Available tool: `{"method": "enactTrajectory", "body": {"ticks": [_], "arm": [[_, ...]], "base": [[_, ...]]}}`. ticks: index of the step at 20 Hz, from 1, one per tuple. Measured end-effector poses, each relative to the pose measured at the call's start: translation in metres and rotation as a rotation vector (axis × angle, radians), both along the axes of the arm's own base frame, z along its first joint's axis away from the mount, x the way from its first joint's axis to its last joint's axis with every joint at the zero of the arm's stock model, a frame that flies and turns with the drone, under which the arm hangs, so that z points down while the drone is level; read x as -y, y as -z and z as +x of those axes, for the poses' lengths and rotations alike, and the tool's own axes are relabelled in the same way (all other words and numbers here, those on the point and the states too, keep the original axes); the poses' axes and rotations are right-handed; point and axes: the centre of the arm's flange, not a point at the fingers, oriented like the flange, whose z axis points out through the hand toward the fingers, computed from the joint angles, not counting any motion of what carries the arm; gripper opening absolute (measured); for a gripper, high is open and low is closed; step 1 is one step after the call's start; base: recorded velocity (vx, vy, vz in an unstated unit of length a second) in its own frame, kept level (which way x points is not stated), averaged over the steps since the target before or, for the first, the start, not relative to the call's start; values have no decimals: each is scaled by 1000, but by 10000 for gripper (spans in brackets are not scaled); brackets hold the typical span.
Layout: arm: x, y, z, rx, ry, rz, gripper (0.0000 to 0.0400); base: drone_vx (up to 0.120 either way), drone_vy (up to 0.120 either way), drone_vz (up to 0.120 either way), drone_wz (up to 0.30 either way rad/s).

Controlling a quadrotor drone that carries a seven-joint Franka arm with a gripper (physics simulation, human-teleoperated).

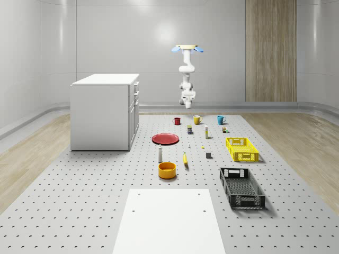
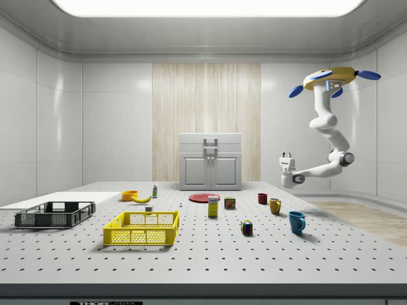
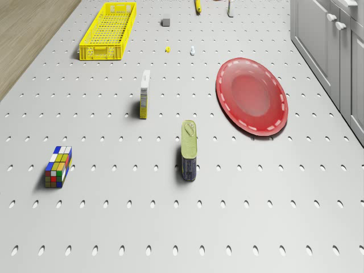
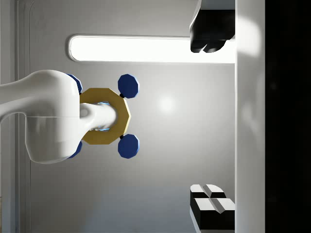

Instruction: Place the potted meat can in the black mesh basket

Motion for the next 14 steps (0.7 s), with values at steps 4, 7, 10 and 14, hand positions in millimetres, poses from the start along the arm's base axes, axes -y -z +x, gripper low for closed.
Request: {"method": "enactTrajectory", "body": {"ticks": [4, 7, 10, 14], "arm": [[0, 0, 0, 3, 0, -3, 400], [-1, 0, -1, 5, 0, -7, 400], [-1, 0, -1, 8, 0, -14, 400], [-3, 0, -1, 11, 1, -30, 400]], "base": [[120, -110, 0, 0], [120, 0, 0, 0], [120, 0, 0, 0], [120, 0, 0, 0]]}}
